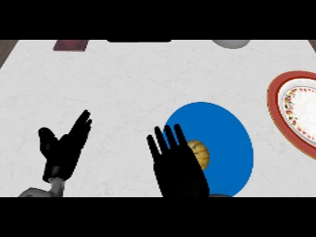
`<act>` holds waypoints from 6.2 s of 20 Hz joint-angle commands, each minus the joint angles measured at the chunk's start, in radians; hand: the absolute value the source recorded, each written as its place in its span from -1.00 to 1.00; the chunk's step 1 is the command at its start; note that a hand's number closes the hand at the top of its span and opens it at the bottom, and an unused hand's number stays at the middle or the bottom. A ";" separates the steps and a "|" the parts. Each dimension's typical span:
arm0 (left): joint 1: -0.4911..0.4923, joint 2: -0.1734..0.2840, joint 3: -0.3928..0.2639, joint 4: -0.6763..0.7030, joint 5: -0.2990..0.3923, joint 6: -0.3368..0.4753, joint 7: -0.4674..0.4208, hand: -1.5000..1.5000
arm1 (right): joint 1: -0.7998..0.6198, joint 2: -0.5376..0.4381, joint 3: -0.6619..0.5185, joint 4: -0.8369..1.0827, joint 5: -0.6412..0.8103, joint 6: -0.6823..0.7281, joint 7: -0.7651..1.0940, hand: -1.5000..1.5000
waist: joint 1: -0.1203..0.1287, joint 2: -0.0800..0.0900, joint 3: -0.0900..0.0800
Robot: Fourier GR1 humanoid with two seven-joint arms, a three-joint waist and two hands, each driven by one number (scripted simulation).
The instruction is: Pick the squash from the plate and place it in the plate
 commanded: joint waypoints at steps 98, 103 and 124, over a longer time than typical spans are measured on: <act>0.018 -0.096 0.131 0.013 -0.137 -0.120 0.059 0.00 | 0.027 -0.237 -1.640 1.129 -0.208 -1.327 -0.741 -1.00 | 0.017 0.016 0.002; 0.035 -0.118 0.105 0.010 -0.154 -0.114 0.053 0.00 | 0.020 -0.137 -1.727 1.038 -0.370 -1.488 -0.969 -1.00 | 0.014 0.013 0.002; 0.035 -0.149 0.138 0.034 -0.186 -0.129 0.035 0.00 | 0.645 0.187 -1.641 0.277 -0.682 -1.059 -1.034 -1.00 | -0.011 0.003 -0.005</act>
